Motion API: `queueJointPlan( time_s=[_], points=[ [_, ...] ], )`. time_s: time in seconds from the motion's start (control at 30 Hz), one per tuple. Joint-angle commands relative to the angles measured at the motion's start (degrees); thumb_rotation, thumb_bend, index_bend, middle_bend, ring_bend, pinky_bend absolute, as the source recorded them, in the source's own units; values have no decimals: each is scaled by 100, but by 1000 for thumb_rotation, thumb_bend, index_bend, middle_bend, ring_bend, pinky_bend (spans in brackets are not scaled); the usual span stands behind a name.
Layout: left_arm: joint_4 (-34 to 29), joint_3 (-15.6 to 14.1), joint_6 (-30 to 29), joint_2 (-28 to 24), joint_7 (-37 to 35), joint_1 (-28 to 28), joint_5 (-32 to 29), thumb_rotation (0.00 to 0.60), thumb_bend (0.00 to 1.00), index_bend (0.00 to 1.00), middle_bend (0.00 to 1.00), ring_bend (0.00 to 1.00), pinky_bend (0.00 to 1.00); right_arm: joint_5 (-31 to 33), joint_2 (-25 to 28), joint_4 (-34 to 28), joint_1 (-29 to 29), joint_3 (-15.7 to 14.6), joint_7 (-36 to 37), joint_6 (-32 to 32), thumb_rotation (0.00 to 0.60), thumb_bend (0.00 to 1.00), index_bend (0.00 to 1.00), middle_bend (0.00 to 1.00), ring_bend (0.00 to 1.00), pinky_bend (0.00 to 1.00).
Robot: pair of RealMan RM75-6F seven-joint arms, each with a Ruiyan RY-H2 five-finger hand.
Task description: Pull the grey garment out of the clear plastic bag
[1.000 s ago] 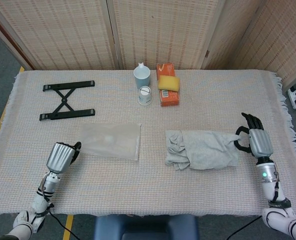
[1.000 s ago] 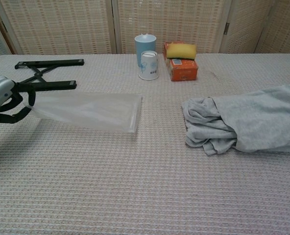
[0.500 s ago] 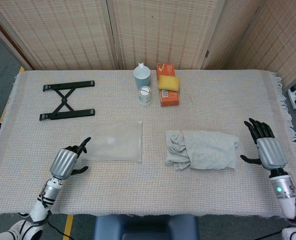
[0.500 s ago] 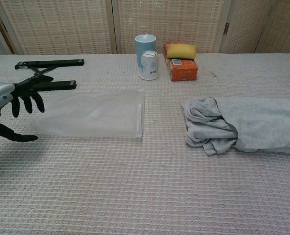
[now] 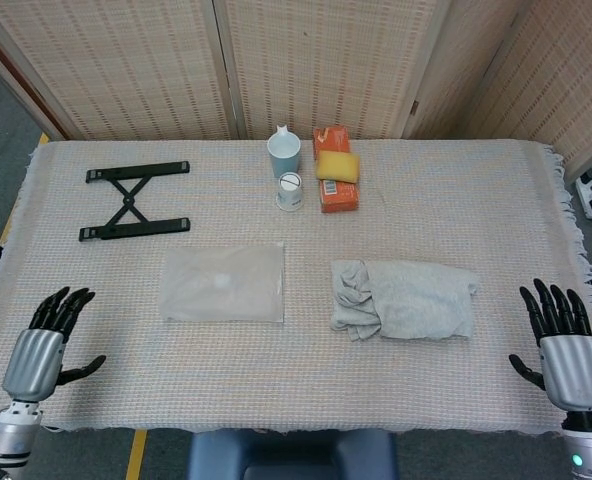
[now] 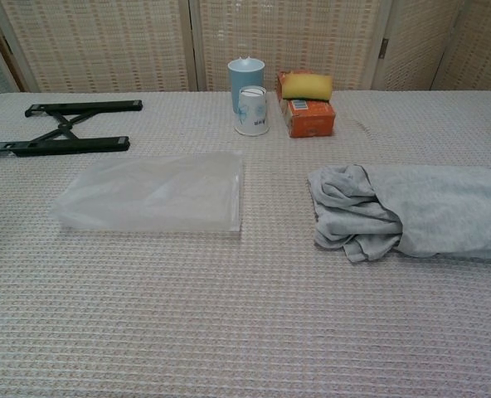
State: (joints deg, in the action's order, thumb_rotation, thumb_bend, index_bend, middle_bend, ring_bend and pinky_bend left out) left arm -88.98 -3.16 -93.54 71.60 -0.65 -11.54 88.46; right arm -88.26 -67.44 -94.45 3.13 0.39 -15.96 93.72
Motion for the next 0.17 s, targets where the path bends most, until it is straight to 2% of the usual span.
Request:
queueJointPlan(
  time_s=[0.03,0.17],
  points=[
    [348,-57,-170,-40,-290,291,158,600,167,161,149,63,134,9,82,-55,-9,-27,172,-138,600,69,0,0,0,0],
    [366,-51,-61,-42,-204,301,222,600,165,162,150,63,133,-51,127,-54,-19,-6,273,-153,600,70,0,0,0,0]
  ],
)
